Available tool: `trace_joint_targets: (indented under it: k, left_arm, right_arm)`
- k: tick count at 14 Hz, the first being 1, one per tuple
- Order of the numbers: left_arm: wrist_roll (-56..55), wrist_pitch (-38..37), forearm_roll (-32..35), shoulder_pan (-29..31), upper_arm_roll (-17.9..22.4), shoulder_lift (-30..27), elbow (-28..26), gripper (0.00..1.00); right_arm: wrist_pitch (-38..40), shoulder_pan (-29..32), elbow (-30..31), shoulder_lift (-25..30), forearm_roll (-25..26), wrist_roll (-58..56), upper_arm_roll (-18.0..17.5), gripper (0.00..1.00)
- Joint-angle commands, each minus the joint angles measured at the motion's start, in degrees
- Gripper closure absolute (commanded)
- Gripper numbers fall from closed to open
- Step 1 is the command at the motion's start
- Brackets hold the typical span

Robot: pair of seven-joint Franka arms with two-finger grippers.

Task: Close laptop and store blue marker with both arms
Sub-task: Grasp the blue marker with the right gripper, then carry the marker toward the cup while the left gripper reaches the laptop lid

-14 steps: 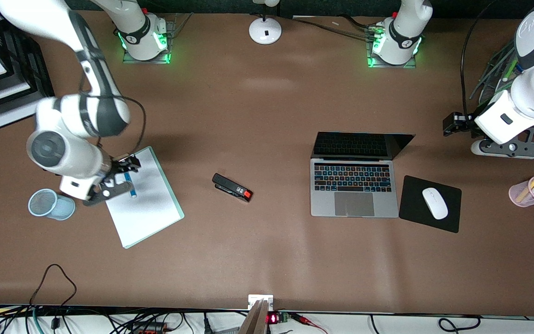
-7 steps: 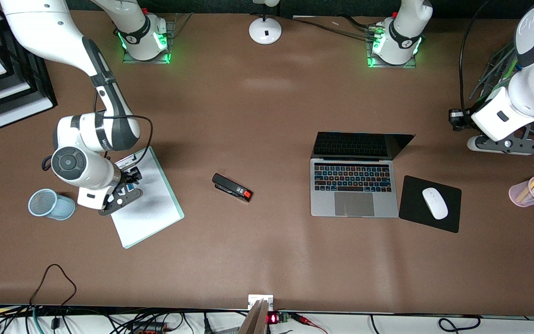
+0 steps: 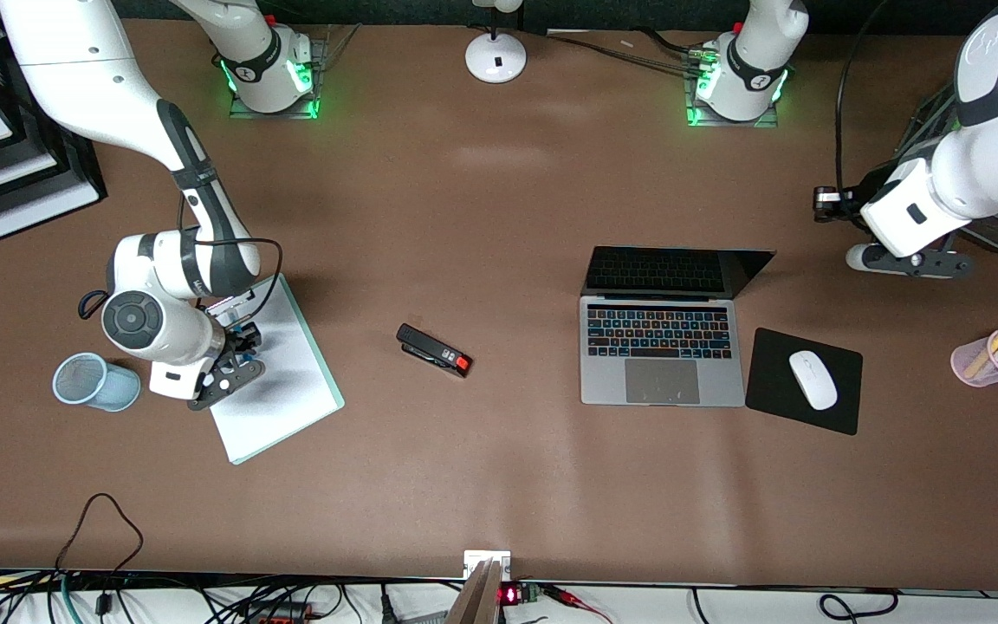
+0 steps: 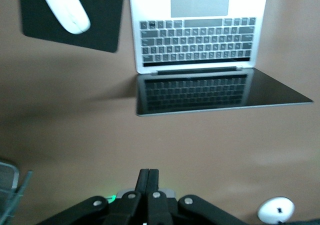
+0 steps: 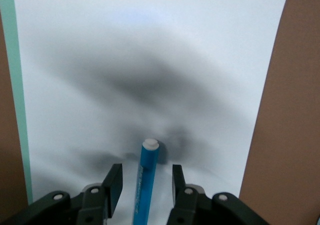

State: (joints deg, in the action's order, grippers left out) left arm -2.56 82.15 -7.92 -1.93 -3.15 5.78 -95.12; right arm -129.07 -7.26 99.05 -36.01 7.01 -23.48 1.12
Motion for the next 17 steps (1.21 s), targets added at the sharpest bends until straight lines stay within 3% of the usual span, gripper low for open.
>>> trace_joint_targets:
  k: [1,4,6,8,11,14,15,17]
  left_arm:
    - [-0.95,2.30,-2.54,0.17,-0.01,-2.96,-5.50,1.00]
    - [-1.31,7.48,-3.95,-0.09,-0.89,-6.64,-13.22,1.00]
    - [-2.44,14.57,-4.21,0.00,-4.74,-8.23,-18.67,1.00]
    - [-6.48,18.47,-4.21,0.00,-8.52,-7.98,-20.36,1.00]
    - [-6.67,27.15,-4.21,-0.27,-9.67,-7.89,-26.58,1.00]
    - [-8.59,34.38,-4.30,-0.18,-11.61,-7.80,-31.08,1.00]
    - [-10.52,34.74,-4.30,-0.44,-11.87,-7.97,-32.05,1.00]
    - [-10.71,36.92,-4.30,0.26,-14.77,-7.71,-33.19,1.00]
  right_arm:
    - [-1.36,0.14,-0.97,-1.51,0.19,-0.78,-0.33,0.56]
    - [-2.68,0.14,-1.14,-2.48,0.10,-0.78,-0.33,0.59]
    - [-2.77,0.14,-1.32,-2.57,0.02,-0.87,-0.33,0.60]
    - [-3.03,0.14,-1.67,-3.45,-0.25,-0.78,-0.33,0.63]
    - [-3.12,0.31,-1.67,-3.63,-0.25,-0.78,-0.33,0.73]
    - [-4.08,0.31,-1.58,-3.98,-0.33,-0.69,-0.33,0.74]
    - [-4.09,0.31,-1.58,-3.98,-0.33,-0.69,-0.33,0.78]
    - [-4.00,0.31,-1.67,-3.81,-0.33,-0.78,-0.33,0.96]
